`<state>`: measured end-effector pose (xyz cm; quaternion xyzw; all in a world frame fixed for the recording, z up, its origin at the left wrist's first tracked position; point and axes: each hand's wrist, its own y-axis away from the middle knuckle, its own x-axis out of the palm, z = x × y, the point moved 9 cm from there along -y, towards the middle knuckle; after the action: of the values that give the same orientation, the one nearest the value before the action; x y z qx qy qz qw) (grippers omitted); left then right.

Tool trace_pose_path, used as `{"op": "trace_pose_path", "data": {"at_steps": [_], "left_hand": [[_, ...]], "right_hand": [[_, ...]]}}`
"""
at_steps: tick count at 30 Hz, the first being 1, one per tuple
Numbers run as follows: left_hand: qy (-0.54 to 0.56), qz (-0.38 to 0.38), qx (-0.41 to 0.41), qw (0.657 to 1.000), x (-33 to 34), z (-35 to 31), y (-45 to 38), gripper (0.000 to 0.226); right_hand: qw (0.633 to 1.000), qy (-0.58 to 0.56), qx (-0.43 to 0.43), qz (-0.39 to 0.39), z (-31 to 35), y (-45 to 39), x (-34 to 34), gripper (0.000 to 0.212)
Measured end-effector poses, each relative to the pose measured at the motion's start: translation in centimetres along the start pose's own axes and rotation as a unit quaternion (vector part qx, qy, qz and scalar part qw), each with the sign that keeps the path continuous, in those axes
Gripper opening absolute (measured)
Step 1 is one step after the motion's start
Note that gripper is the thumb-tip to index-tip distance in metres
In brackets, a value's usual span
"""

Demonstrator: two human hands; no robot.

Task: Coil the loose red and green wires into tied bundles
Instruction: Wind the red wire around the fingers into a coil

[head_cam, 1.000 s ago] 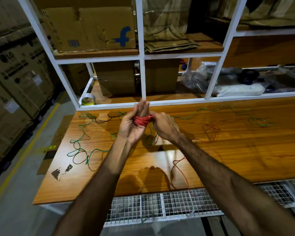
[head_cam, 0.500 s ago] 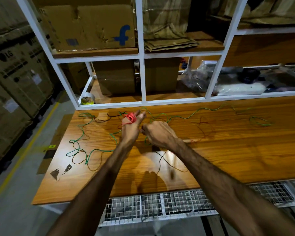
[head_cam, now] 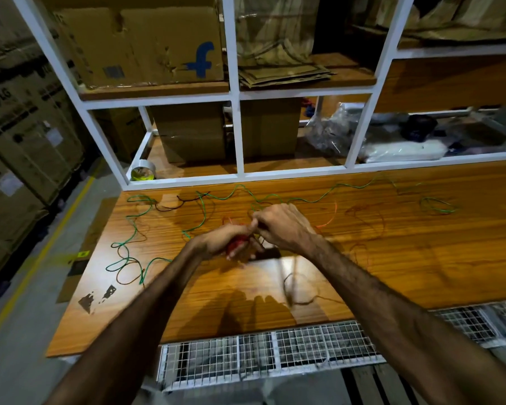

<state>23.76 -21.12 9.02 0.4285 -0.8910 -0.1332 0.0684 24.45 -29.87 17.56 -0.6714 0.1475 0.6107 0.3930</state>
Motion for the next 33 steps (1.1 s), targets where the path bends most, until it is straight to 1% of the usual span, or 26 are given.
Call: {"op": "trace_pose_path", "data": {"at_steps": [1, 2, 4, 5, 8, 11, 13, 15, 18, 20, 22, 24, 26, 28, 30, 31, 33], "left_hand": [[0.021, 0.031, -0.014, 0.999, 0.7, 0.4, 0.0, 0.076], [0.035, 0.048, -0.026, 0.998, 1.2, 0.8, 0.1, 0.068], [0.065, 0.069, -0.039, 0.995, 2.3, 0.9, 0.7, 0.048], [0.089, 0.079, -0.040, 0.992, 2.8, 0.8, 1.1, 0.042], [0.165, 0.112, -0.026, 0.980, 3.7, 1.1, 1.9, 0.044], [0.221, 0.139, 0.005, 0.965, 4.1, 1.0, 2.4, 0.046], [0.246, 0.148, 0.024, 0.958, 4.0, 0.5, 2.6, 0.045], [0.260, 0.163, 0.035, 0.951, 3.9, -0.1, 2.9, 0.043], [0.254, 0.179, 0.031, 0.950, 4.0, -0.5, 3.3, 0.042], [0.253, 0.185, 0.026, 0.949, 4.1, -0.4, 3.5, 0.041], [0.254, 0.195, 0.021, 0.947, 4.4, -0.3, 3.7, 0.042], [0.257, 0.200, 0.016, 0.945, 4.7, 0.0, 3.7, 0.043], [0.265, 0.201, 0.015, 0.943, 4.8, 0.2, 3.8, 0.044], [0.270, 0.201, 0.018, 0.941, 4.8, 0.3, 3.9, 0.042], [0.273, 0.202, 0.027, 0.940, 5.0, 0.3, 4.0, 0.043], [0.282, 0.202, 0.030, 0.937, 5.1, 0.2, 4.0, 0.047], [0.321, 0.211, 0.029, 0.923, 5.5, -0.2, 4.0, 0.070]], "right_hand": [[1.000, 0.001, -0.011, -0.009, 0.2, 0.1, 0.1, 0.017], [1.000, 0.001, -0.018, -0.022, 0.4, 0.1, 0.1, 0.018], [0.998, -0.008, -0.025, -0.053, 0.3, 0.4, 0.0, 0.022], [0.997, -0.012, -0.029, -0.067, 0.2, 0.5, 0.0, 0.024], [0.996, -0.033, -0.019, -0.083, -0.2, 1.0, 0.2, 0.030], [0.995, -0.076, 0.029, -0.061, -0.4, 1.0, 0.7, 0.031], [0.980, -0.184, 0.071, -0.033, -0.1, 0.9, 1.1, 0.034], [0.934, -0.335, 0.119, 0.032, 0.2, 0.7, 2.3, 0.036], [0.838, -0.492, 0.184, 0.147, 1.0, 0.8, 4.3, 0.040], [0.791, -0.549, 0.198, 0.185, 1.9, 1.0, 4.3, 0.042], [0.761, -0.583, 0.197, 0.206, 2.4, 1.3, 4.2, 0.043], [0.740, -0.605, 0.200, 0.215, 2.7, 1.5, 4.5, 0.043], [0.734, -0.610, 0.207, 0.213, 2.5, 1.5, 4.7, 0.044], [0.745, -0.603, 0.192, 0.209, 2.8, 1.5, 4.3, 0.043], [0.765, -0.590, 0.171, 0.195, 2.7, 1.4, 4.0, 0.042], [0.773, -0.584, 0.163, 0.187, 2.6, 1.2, 3.9, 0.044], [0.788, -0.570, 0.147, 0.179, 2.8, 1.0, 3.7, 0.060]]}}
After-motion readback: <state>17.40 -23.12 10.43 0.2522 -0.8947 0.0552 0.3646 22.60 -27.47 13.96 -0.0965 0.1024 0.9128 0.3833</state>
